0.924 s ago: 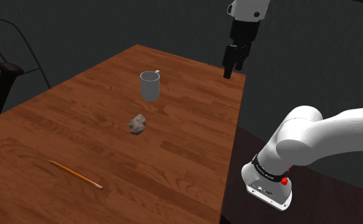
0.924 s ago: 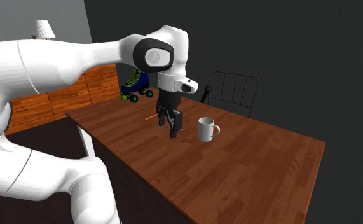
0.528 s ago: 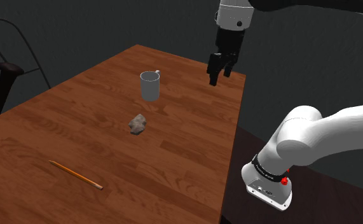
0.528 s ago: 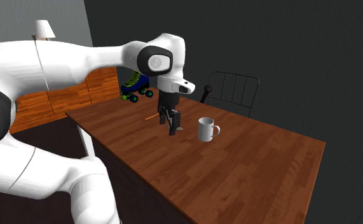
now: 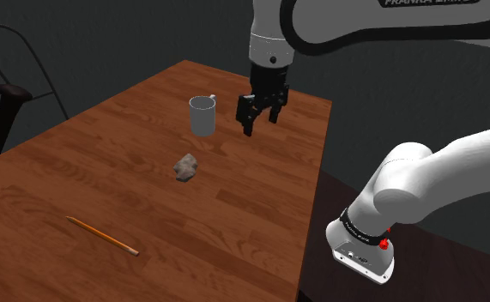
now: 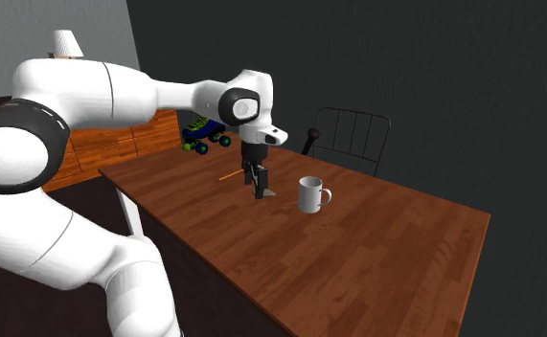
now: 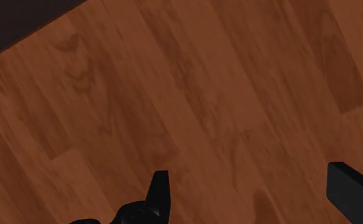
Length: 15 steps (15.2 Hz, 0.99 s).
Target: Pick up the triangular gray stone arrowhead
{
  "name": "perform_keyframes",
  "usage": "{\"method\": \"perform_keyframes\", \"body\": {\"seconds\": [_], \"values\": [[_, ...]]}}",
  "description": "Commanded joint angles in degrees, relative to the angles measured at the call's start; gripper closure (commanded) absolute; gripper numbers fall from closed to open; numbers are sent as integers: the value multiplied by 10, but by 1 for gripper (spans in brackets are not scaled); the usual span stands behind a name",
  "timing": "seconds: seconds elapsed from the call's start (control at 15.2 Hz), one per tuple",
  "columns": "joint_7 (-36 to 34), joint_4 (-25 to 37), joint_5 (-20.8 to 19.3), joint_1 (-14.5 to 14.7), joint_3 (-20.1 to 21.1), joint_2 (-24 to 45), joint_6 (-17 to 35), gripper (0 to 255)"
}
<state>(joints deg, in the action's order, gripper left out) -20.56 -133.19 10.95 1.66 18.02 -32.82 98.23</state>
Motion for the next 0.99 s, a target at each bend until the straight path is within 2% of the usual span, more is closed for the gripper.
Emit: {"method": "perform_keyframes", "body": {"seconds": [0.0,0.26,0.46,0.92], "values": [[-35,13,3,-1,27,33,28,0],[-105,45,-5,-8,76,105,80,0],[-162,77,-26,-14,112,167,114,0],[-311,180,-127,-14,174,333,166,0]]}}
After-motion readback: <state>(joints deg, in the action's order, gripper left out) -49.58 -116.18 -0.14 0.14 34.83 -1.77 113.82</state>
